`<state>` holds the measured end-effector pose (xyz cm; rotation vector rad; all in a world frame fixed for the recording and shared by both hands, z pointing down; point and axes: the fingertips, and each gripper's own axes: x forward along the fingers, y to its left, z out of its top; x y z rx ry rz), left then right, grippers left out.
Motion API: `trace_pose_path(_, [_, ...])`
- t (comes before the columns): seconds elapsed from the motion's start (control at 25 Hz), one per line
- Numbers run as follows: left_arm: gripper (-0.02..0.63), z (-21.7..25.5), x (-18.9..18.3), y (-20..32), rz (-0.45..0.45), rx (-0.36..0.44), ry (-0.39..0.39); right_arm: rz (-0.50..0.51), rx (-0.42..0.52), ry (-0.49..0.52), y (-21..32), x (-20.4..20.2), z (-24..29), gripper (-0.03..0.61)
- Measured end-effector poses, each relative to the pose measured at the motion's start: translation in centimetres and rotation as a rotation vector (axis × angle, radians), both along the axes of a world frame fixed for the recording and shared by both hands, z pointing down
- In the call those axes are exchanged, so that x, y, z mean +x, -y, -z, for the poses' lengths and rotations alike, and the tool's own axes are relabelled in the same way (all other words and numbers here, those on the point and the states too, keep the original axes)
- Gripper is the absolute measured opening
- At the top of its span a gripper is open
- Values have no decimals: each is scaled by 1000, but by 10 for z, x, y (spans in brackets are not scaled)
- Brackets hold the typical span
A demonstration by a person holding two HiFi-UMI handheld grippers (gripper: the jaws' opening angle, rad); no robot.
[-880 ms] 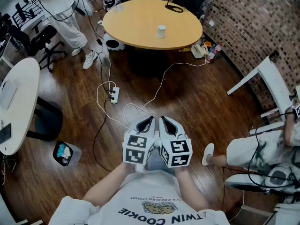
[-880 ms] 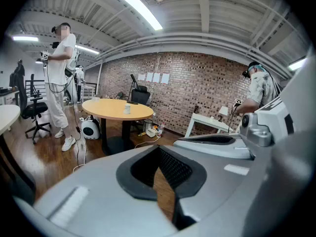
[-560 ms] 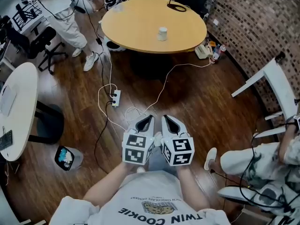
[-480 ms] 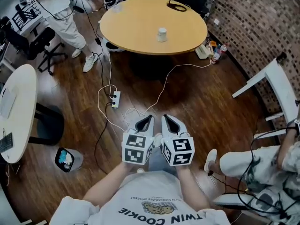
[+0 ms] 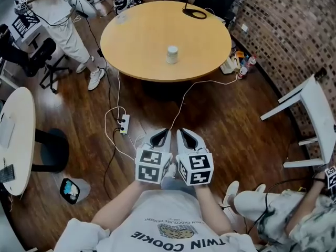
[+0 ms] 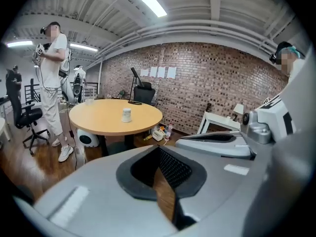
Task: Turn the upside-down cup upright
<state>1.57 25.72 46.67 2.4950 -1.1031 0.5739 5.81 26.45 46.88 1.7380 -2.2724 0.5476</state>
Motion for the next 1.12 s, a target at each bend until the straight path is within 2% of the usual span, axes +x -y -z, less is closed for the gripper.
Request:
trace_pose_path(0.16, [6, 9, 19, 38, 18, 42, 25, 17, 8, 7, 38, 23, 4, 5])
trace_pose_path(0.64, [6, 0, 40, 125, 35, 29, 12, 43, 31, 6, 125, 43, 4, 6])
trace_pose_path(0.92, [6, -9, 55, 210, 0, 12, -2, 29, 47, -6, 211, 50, 4, 9])
trace_pose_path(1.12, [6, -10, 56, 273, -29, 12, -13, 21, 17, -1, 273, 49, -3, 17])
